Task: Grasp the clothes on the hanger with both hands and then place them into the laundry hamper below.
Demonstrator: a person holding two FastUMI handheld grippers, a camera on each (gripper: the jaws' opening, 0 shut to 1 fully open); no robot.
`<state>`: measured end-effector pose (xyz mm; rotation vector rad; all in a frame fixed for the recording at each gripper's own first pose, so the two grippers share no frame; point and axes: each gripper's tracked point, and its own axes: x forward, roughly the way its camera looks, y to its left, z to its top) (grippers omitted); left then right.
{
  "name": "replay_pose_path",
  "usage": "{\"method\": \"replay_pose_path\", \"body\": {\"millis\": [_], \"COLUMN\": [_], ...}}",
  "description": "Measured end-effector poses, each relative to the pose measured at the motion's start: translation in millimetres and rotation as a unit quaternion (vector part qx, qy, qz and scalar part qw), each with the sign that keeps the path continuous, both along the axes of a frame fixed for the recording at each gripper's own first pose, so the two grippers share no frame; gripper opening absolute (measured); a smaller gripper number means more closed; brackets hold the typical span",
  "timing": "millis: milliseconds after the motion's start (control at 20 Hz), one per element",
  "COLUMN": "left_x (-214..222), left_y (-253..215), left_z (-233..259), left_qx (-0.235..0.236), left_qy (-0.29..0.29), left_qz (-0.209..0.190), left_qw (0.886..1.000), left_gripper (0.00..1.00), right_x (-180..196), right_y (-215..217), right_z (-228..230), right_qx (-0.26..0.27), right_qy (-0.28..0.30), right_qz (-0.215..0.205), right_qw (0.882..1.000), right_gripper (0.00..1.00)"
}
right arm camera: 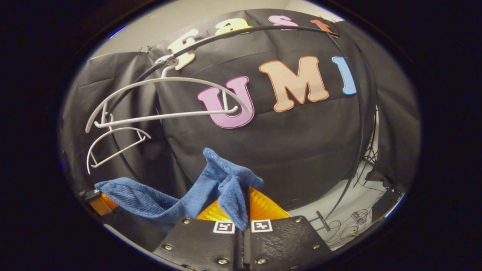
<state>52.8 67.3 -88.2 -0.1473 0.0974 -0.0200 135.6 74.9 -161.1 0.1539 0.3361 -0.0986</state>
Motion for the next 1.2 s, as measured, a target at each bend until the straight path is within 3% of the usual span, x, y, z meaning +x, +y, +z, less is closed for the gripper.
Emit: {"method": "replay_pose_path", "body": {"millis": [250, 650, 1200], "left_x": [7.8, 13.5, 43.5], "left_y": [-3.5, 1.4, -5.8], "left_z": [13.3, 17.9, -1.9], "left_qx": [-0.005, 0.000, -0.002], "left_qy": [-0.012, -0.018, 0.002], "left_qz": [-0.008, -0.006, -0.016], "left_qw": [1.000, 1.000, 1.000], "left_gripper": [0.02, 0.04, 0.02], "right_x": [1.5, 4.2, 26.6], "right_y": [10.0, 10.5, 4.6], "right_z": [16.7, 35.0, 4.7], "right_qx": [0.028, 0.012, 0.014], "right_qy": [-0.012, -0.027, 0.007], "right_qz": [0.002, 0.009, 0.005], "right_qw": [1.000, 1.000, 1.000], "right_gripper": [0.02, 0.02, 0.02]}}
